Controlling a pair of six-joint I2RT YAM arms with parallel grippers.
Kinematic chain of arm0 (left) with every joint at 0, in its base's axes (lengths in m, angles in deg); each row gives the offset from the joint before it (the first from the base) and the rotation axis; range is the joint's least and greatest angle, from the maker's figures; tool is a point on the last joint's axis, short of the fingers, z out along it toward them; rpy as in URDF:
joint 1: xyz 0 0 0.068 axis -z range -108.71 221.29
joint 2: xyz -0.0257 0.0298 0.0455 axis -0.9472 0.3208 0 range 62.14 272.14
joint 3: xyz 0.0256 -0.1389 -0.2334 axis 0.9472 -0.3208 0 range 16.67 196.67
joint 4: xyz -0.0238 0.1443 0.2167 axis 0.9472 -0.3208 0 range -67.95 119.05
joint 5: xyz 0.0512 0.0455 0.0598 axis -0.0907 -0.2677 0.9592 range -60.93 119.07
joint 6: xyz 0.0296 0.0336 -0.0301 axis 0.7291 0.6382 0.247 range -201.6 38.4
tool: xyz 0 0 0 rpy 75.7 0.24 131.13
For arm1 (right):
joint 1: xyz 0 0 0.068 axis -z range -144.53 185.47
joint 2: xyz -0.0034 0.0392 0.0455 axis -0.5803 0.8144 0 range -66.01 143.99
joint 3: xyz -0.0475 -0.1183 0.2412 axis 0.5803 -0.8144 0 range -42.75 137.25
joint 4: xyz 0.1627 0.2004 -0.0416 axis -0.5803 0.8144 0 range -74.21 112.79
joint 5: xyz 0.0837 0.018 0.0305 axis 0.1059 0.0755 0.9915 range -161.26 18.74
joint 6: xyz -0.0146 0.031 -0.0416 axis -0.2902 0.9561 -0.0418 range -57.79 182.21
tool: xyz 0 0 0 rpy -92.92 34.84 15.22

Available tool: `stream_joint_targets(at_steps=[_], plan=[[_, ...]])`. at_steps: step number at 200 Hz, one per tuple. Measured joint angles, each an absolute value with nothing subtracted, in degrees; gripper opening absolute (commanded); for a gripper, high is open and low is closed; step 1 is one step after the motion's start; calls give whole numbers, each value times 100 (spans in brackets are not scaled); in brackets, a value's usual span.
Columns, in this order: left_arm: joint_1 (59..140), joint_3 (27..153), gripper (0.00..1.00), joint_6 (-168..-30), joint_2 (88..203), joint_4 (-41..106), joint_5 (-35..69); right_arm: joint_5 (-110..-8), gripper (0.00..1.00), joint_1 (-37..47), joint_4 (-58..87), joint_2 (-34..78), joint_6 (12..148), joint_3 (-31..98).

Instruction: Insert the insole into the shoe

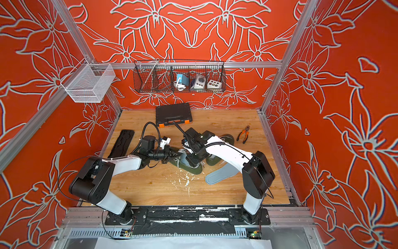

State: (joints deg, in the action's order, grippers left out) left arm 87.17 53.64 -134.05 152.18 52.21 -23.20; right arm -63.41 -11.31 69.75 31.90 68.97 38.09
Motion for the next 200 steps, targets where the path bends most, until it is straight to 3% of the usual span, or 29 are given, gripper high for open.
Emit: stream_joint_targets(at_steps=[29, 111, 200], plan=[[8717, 5364, 0, -13416, 15216, 5221, -2283, -6422, 67, -1131, 6931, 3000, 7352, 3678], [8743, 5377, 0, -13392, 15183, 5153, -2200, -6524, 43, -1129, 5620, 1544, 9962, 1905], [8743, 5377, 0, -13389, 15143, 5096, -2147, -6319, 30, -1074, 4612, 1629, 10790, 1530]])
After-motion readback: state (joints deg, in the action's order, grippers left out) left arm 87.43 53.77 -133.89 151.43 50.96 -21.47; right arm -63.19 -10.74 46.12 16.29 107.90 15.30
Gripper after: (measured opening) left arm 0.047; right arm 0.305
